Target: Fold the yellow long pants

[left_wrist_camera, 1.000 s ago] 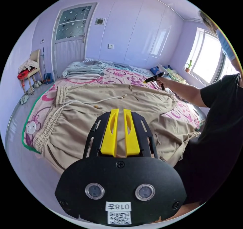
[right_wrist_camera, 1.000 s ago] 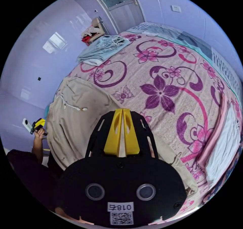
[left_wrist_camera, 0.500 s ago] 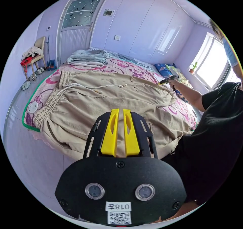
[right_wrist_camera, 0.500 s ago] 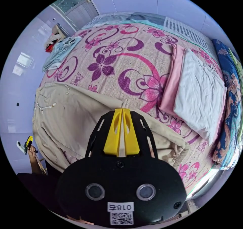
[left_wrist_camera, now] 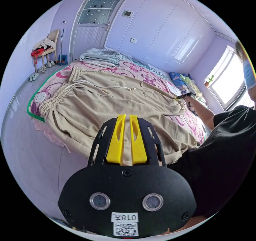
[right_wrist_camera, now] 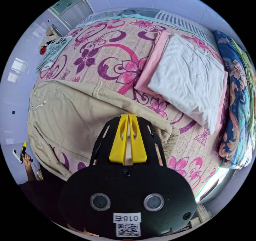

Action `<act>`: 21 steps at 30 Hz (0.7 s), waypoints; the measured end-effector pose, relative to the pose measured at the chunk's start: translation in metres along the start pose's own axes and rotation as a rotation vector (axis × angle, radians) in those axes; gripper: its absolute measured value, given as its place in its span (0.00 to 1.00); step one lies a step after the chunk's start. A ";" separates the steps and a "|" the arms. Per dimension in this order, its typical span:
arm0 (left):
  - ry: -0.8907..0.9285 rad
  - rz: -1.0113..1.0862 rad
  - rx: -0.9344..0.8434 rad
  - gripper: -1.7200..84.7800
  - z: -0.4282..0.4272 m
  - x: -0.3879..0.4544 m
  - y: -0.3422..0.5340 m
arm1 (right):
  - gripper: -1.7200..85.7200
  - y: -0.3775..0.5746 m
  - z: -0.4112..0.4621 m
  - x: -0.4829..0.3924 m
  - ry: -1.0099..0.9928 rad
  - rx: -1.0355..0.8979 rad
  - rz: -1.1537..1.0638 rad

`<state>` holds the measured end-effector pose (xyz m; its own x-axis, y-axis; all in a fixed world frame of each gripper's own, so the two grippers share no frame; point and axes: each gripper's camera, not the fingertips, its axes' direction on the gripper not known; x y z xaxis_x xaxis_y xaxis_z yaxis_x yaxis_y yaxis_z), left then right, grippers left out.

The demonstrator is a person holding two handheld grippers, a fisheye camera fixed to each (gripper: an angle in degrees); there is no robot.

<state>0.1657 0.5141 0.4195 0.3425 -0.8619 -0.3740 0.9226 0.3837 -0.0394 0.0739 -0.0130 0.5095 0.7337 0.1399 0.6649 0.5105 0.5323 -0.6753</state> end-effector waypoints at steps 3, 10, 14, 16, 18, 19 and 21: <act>-0.016 0.009 0.005 0.05 0.002 0.007 0.005 | 0.01 0.007 -0.001 0.029 0.047 0.044 0.118; -0.012 -0.049 0.025 0.05 0.003 0.002 0.034 | 0.02 0.058 -0.009 0.088 -0.183 0.210 0.295; 0.009 -0.122 0.089 0.06 -0.002 -0.023 0.058 | 0.02 0.147 -0.047 0.128 -0.490 0.433 0.336; 0.021 -0.160 0.137 0.06 -0.005 -0.036 0.071 | 0.03 0.198 -0.062 0.141 -0.606 0.496 0.324; 0.047 -0.240 0.220 0.06 -0.008 -0.058 0.094 | 0.03 0.255 -0.072 0.147 -0.684 0.526 0.302; 0.053 -0.264 0.241 0.07 -0.008 -0.065 0.100 | 0.04 0.294 -0.077 0.148 -0.730 0.532 0.290; 0.076 -0.373 0.313 0.07 -0.008 -0.093 0.129 | 0.06 0.356 -0.081 0.147 -0.782 0.538 0.288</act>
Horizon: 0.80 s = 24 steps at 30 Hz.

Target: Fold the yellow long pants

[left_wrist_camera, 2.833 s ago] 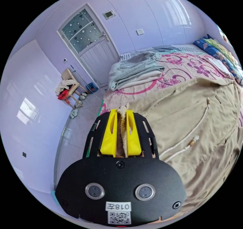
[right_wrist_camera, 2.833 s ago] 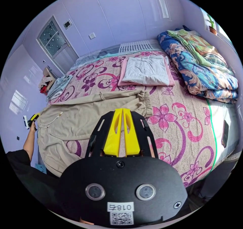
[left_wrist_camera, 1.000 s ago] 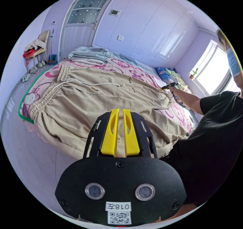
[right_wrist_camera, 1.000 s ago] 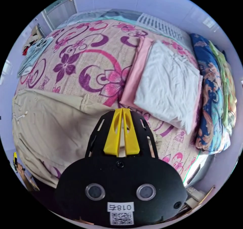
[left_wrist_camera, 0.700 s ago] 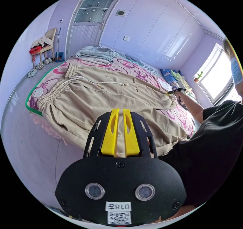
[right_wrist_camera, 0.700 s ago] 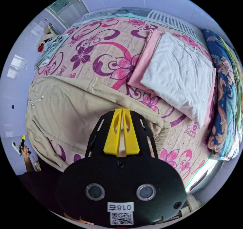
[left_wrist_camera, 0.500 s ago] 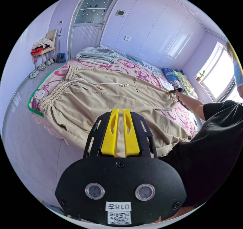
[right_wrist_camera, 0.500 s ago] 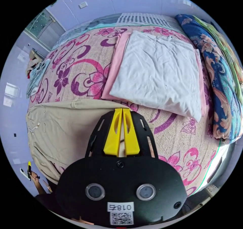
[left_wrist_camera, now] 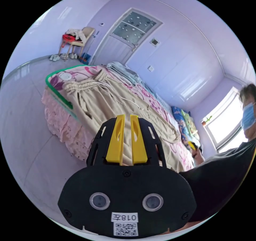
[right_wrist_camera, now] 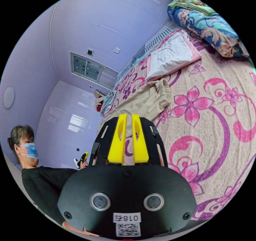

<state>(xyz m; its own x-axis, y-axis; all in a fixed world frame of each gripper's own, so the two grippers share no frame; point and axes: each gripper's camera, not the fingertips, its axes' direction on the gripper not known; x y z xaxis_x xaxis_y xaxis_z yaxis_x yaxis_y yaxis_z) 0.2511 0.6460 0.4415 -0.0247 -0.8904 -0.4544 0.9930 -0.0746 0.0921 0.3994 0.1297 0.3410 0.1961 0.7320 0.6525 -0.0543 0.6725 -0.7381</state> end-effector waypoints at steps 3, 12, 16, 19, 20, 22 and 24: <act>0.008 -0.132 0.059 0.08 -0.009 -0.043 0.017 | 0.08 0.086 -0.052 -0.003 -0.028 0.022 0.052; -0.060 -0.342 0.131 0.14 -0.015 -0.132 0.032 | 0.11 0.232 -0.095 -0.045 -0.012 -0.106 0.148; -0.047 -0.352 0.037 0.20 0.007 -0.153 0.010 | 0.12 0.266 -0.096 -0.047 0.108 -0.183 0.236; -0.044 -0.358 -0.035 0.24 0.029 -0.166 -0.014 | 0.12 0.281 -0.110 -0.048 0.183 -0.154 0.292; -0.035 -0.362 -0.072 0.25 0.039 -0.171 -0.024 | 0.12 0.286 -0.115 -0.048 0.193 -0.147 0.307; -0.039 -0.365 -0.131 0.26 0.053 -0.177 -0.039 | 0.12 0.292 -0.119 -0.049 0.205 -0.149 0.319; -0.065 -0.368 -0.201 0.26 0.071 -0.184 -0.057 | 0.12 0.297 -0.123 -0.051 0.214 -0.148 0.324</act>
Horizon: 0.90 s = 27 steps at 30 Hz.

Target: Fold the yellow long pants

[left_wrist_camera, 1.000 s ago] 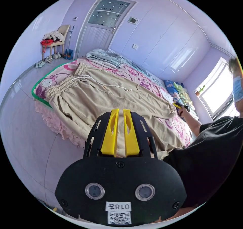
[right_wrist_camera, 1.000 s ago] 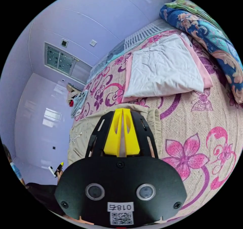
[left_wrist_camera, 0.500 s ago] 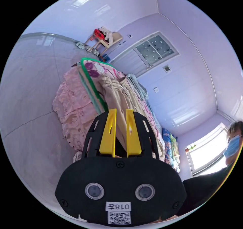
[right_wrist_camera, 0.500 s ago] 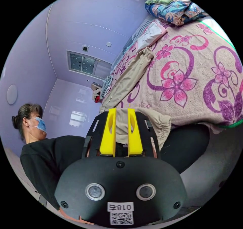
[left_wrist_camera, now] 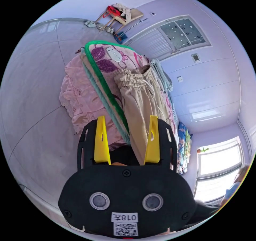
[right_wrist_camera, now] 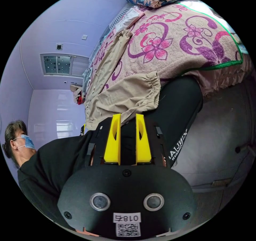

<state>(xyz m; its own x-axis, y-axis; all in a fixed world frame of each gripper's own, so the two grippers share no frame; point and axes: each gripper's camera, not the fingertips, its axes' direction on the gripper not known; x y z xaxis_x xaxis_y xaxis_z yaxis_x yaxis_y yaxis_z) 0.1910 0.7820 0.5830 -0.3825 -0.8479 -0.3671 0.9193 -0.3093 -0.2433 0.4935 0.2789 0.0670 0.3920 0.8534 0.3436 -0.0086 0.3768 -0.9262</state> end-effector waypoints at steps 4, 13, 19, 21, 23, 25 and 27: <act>-0.083 -0.023 -0.077 0.19 0.022 -0.005 -0.023 | 0.12 0.010 0.000 0.003 -0.012 0.000 0.022; -0.002 0.078 0.075 0.01 0.017 0.015 -0.027 | 0.12 0.018 0.002 -0.011 0.107 -0.014 0.010; 0.065 0.117 0.089 0.01 0.015 0.025 -0.042 | 0.15 0.012 0.003 0.000 0.115 0.045 0.099; 0.067 0.124 0.084 0.01 0.016 0.025 -0.048 | 0.15 0.009 0.004 0.014 0.016 0.065 0.171; 0.071 0.127 0.082 0.01 0.017 0.025 -0.052 | 0.15 0.004 0.009 0.025 -0.006 0.063 0.224; 0.077 0.130 0.081 0.01 0.017 0.025 -0.057 | 0.15 0.000 0.015 0.027 -0.006 0.050 0.240; 0.080 0.135 0.077 0.01 0.018 0.024 -0.063 | 0.15 -0.005 0.019 0.028 -0.011 0.053 0.252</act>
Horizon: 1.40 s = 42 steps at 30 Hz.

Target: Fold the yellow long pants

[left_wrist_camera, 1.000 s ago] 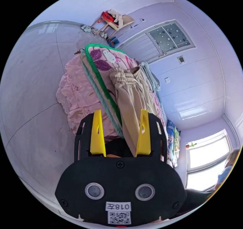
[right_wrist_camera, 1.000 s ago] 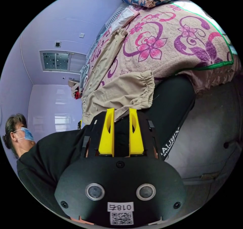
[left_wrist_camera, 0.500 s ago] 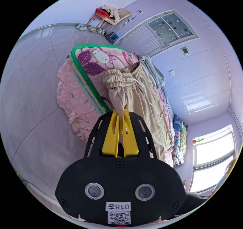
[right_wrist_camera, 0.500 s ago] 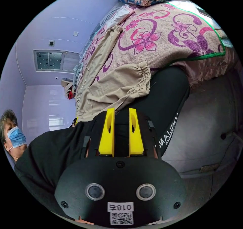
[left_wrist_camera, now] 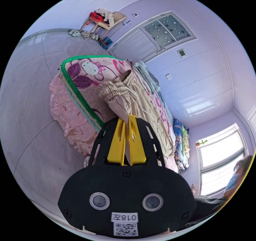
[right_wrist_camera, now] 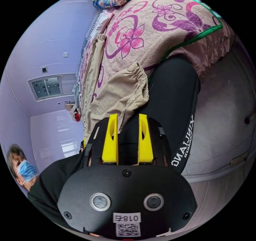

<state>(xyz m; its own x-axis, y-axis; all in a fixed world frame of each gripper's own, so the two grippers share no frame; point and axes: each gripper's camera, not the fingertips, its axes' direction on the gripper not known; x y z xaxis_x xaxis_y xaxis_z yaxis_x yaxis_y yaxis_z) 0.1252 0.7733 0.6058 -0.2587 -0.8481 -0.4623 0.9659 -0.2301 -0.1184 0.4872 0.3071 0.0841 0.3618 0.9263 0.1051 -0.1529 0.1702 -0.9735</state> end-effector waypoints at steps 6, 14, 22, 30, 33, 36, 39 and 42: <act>0.007 0.008 -0.017 0.01 0.005 -0.004 -0.020 | 0.12 -0.020 0.011 -0.004 0.033 -0.007 0.012; 0.081 0.019 -0.011 0.01 -0.008 -0.004 -0.056 | 0.02 -0.025 -0.022 -0.018 -0.072 0.046 -0.071; 0.259 -0.083 0.038 0.01 -0.008 -0.013 -0.091 | 0.02 -0.045 -0.053 -0.017 -0.429 0.215 -0.075; 0.334 -0.148 0.109 0.01 0.018 0.018 -0.151 | 0.02 -0.112 -0.038 -0.054 -0.521 0.266 -0.132; 0.331 -0.135 0.123 0.01 0.047 0.051 -0.193 | 0.02 -0.160 -0.028 -0.085 -0.529 0.296 -0.177; 0.289 -0.156 0.121 0.01 0.094 0.082 -0.238 | 0.02 -0.219 -0.008 -0.119 -0.513 0.325 -0.218; 0.241 -0.251 0.088 0.01 0.156 0.096 -0.271 | 0.02 -0.283 0.030 -0.139 -0.511 0.357 -0.172; 0.186 -0.337 0.061 0.01 0.198 0.103 -0.286 | 0.02 -0.331 0.072 -0.143 -0.475 0.359 -0.084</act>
<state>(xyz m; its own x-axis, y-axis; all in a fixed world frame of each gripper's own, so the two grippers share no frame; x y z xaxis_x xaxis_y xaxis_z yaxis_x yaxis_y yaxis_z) -0.1792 0.6577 0.7663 -0.5505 -0.6203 -0.5587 0.8235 -0.5135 -0.2413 0.4198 0.1427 0.4064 -0.0515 0.9395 0.3386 -0.4724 0.2758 -0.8371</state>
